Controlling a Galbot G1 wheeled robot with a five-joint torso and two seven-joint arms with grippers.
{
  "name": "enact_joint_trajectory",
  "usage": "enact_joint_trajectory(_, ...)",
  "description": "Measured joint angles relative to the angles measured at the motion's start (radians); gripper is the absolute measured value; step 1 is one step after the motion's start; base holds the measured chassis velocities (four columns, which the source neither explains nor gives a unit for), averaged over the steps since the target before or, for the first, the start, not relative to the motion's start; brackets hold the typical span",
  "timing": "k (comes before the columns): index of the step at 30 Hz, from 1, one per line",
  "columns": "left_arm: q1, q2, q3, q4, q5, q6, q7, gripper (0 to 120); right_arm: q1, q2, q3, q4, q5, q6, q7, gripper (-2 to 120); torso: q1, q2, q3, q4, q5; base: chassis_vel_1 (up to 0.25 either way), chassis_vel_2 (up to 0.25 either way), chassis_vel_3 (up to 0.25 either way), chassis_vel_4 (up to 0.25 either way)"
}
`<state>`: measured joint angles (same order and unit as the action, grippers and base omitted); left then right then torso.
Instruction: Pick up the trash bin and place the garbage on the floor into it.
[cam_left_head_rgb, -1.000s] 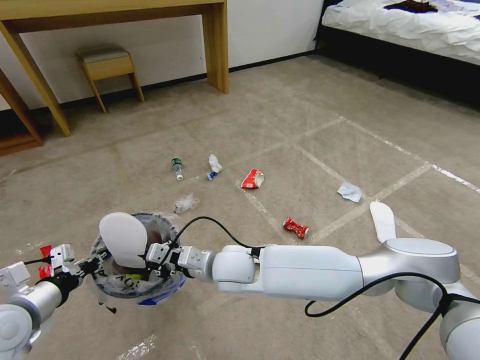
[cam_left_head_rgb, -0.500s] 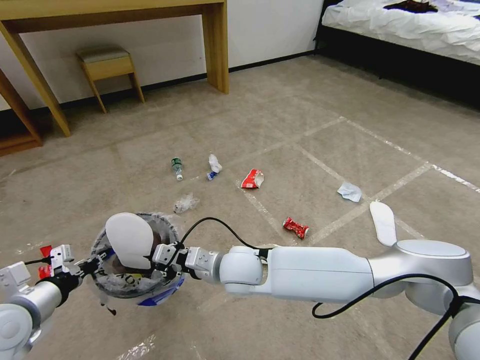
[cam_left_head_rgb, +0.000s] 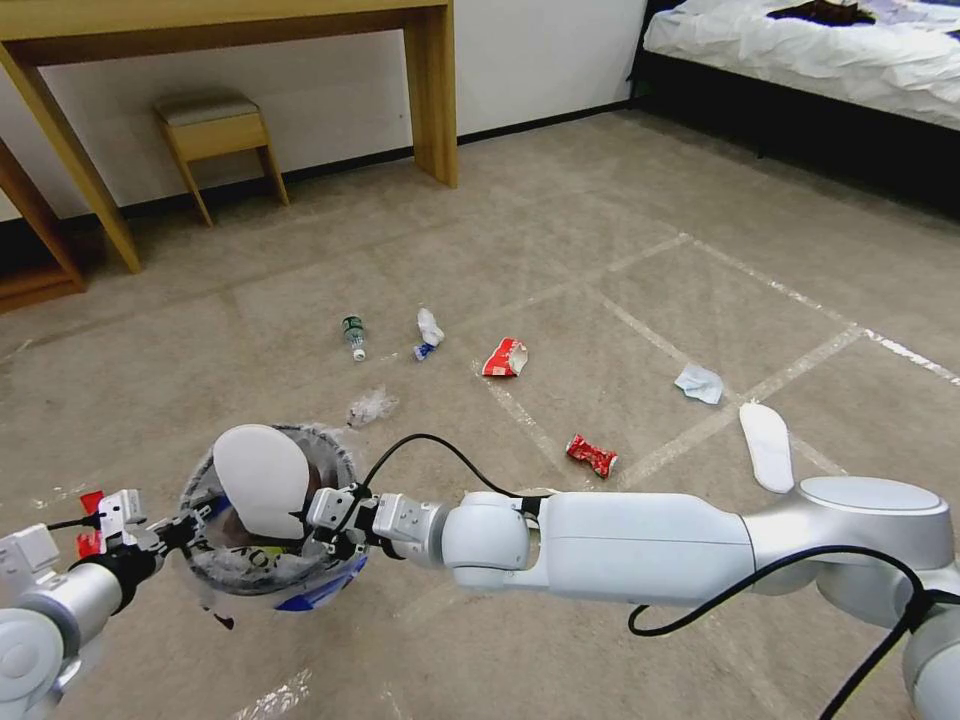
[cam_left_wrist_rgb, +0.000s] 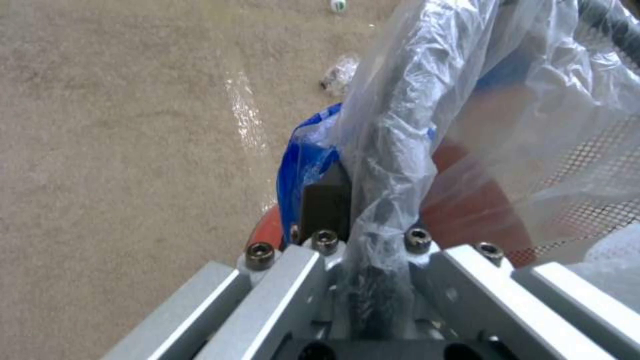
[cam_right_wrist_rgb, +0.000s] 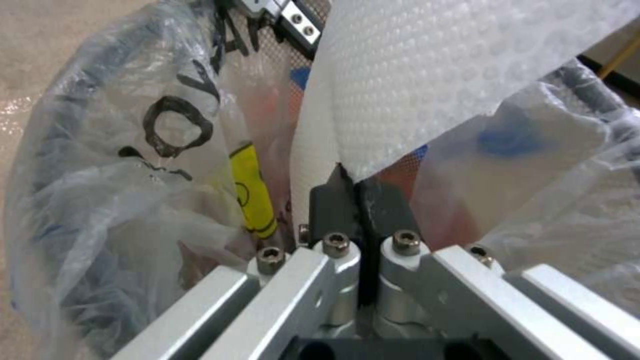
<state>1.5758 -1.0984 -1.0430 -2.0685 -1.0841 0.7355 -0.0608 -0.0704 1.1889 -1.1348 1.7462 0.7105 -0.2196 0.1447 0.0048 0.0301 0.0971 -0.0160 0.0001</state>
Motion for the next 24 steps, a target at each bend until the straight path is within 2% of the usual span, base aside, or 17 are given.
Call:
enact_joint_trajectory(2, 0.000, -0.001, 0.000, 0.000, 0.000, 0.000, 0.000, 1, 0.001, 0.001, 0.000, 0.001, 0.002, -0.003, 0.002, 2, 0.000, 0.000, 0.000, 0.0000, 0.0000, 0.000, 0.000, 0.000, 0.000)
enact_joint_trajectory(4, 0.001, -0.005, 0.000, 0.000, 0.000, 0.000, 0.000, 1, 0.005, 0.001, -0.002, 0.006, 0.005, -0.009, 0.003, 15, 0.000, 0.000, 0.000, 0.0000, 0.0000, 0.000, 0.000, 0.000, 0.000)
enact_joint_trajectory(5, 0.001, -0.005, 0.000, 0.000, 0.000, 0.000, 0.000, 1, 0.005, 0.001, -0.002, 0.006, 0.005, -0.009, 0.003, 15, 0.000, 0.000, 0.000, 0.0000, 0.0000, 0.000, 0.000, 0.000, 0.000)
enact_joint_trajectory(7, 0.001, -0.007, 0.000, 0.000, 0.001, 0.000, 0.000, 1, 0.007, 0.000, -0.003, 0.008, 0.007, -0.009, 0.003, 26, 0.000, 0.000, 0.000, 0.0000, 0.0000, 0.000, 0.000, 0.000, 0.000)
enact_joint_trajectory(8, 0.001, -0.007, 0.000, 0.000, 0.001, 0.000, 0.000, 1, 0.007, 0.000, -0.003, 0.008, 0.007, -0.009, 0.003, 26, 0.000, 0.000, 0.000, 0.0000, 0.0000, 0.000, 0.000, 0.000, 0.000)
enact_joint_trajectory(10, 0.000, -0.009, 0.000, 0.000, 0.002, 0.000, 0.000, 1, 0.010, -0.004, -0.003, 0.012, 0.008, -0.009, 0.004, 36, 0.000, 0.000, 0.000, 0.0000, 0.0000, 0.000, 0.000, 0.000, 0.000)
enact_joint_trajectory(11, 0.000, -0.009, 0.000, 0.000, 0.002, 0.000, 0.000, 1, 0.010, -0.004, -0.003, 0.012, 0.008, -0.009, 0.004, 36, 0.000, 0.000, 0.000, 0.0000, 0.0000, 0.000, 0.000, 0.000, 0.000)
enact_joint_trajectory(13, 0.000, -0.011, 0.000, 0.000, 0.003, 0.000, 0.000, 1, 0.013, -0.012, -0.003, 0.018, 0.010, -0.010, 0.004, 48, 0.000, 0.000, 0.000, 0.0000, 0.0000, 0.000, 0.000, 0.000, 0.000)
enact_joint_trajectory(14, 0.000, -0.011, 0.000, 0.000, 0.003, 0.000, 0.000, 1, 0.013, -0.012, -0.003, 0.018, 0.010, -0.010, 0.004, 48, 0.000, 0.000, 0.000, 0.0000, 0.0000, 0.000, 0.000, 0.000, 0.000)
enact_joint_trajectory(17, 0.000, -0.013, 0.002, 0.000, 0.005, 0.000, 0.000, 1, 0.017, -0.023, -0.003, 0.028, 0.017, -0.011, 0.005, 61, 0.000, 0.000, 0.000, 0.0000, 0.0000, 0.000, 0.000, 0.000, 0.000)
enact_joint_trajectory(19, 0.000, -0.013, 0.002, 0.000, 0.005, 0.000, 0.000, 1, 0.019, -0.026, -0.003, 0.032, 0.019, -0.012, 0.006, 65, 0.000, 0.000, 0.000, 0.0000, 0.0000, 0.000, 0.000, 0.000, 0.000)
enact_joint_trajectory(21, 0.001, -0.014, 0.001, -0.001, 0.006, 0.000, 0.000, 1, 0.023, -0.029, -0.003, 0.041, 0.024, -0.013, 0.007, 77, 0.000, 0.000, 0.000, 0.0000, 0.0000, 0.000, 0.000, 0.000, 0.000)
enact_joint_trajectory(22, 0.001, -0.014, 0.001, -0.001, 0.006, 0.000, 0.000, 1, 0.023, -0.029, -0.003, 0.041, 0.024, -0.013, 0.007, 77, 0.000, 0.000, 0.000, 0.0000, 0.0000, 0.000, 0.000, 0.000, 0.000)
enact_joint_trajectory(24, 0.006, -0.018, -0.002, -0.005, 0.006, 0.000, 0.000, 1, 0.031, -0.038, 0.000, 0.058, 0.028, -0.014, 0.009, 87, 0.000, 0.000, 0.000, 0.0001, 0.0000, 0.000, 0.000, 0.000, 0.000)
